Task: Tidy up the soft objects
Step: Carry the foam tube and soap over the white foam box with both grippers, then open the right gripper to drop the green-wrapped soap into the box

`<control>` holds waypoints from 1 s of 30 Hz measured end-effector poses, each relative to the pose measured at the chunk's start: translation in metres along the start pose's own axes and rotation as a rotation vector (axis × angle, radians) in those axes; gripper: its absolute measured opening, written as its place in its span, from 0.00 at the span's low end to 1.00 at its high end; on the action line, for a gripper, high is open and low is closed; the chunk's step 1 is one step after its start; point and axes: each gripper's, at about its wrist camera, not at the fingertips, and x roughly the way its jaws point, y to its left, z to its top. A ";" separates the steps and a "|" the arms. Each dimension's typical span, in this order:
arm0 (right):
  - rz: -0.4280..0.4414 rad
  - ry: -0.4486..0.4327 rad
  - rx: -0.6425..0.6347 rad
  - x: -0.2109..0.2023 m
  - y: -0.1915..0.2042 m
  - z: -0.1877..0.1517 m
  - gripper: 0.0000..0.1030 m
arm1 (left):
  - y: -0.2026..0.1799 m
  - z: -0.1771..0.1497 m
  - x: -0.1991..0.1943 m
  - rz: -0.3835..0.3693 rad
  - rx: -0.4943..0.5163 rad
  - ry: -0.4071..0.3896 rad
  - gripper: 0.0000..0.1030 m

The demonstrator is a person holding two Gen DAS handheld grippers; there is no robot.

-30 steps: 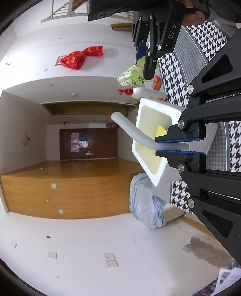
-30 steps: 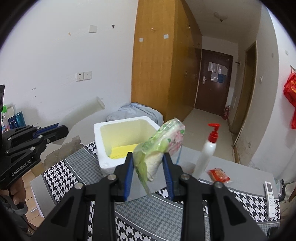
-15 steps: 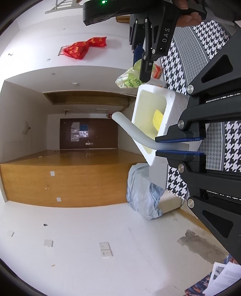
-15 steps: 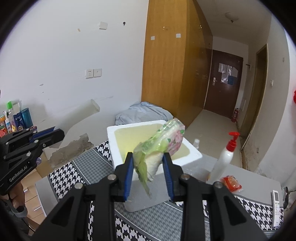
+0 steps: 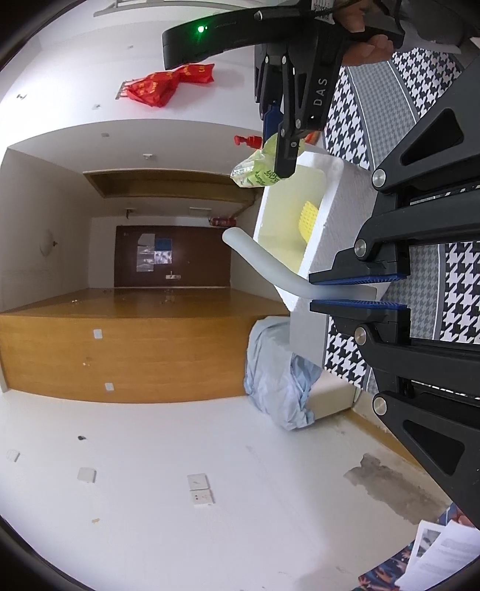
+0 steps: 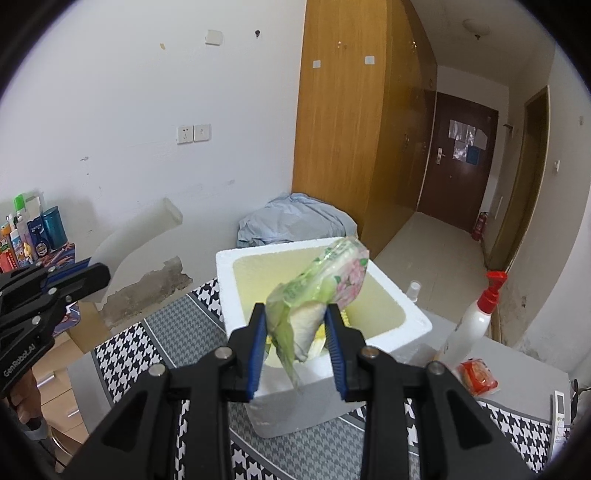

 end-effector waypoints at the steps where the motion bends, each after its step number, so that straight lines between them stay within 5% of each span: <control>1: 0.003 0.004 -0.002 0.001 0.000 0.001 0.35 | 0.000 0.000 0.001 0.003 -0.001 0.001 0.08; 23: 0.029 0.071 0.031 0.043 -0.007 0.007 0.37 | 0.012 -0.003 0.012 0.010 -0.020 0.019 0.08; 30: 0.027 0.052 0.030 0.038 -0.008 0.006 0.69 | 0.010 -0.003 0.013 0.007 -0.019 0.023 0.08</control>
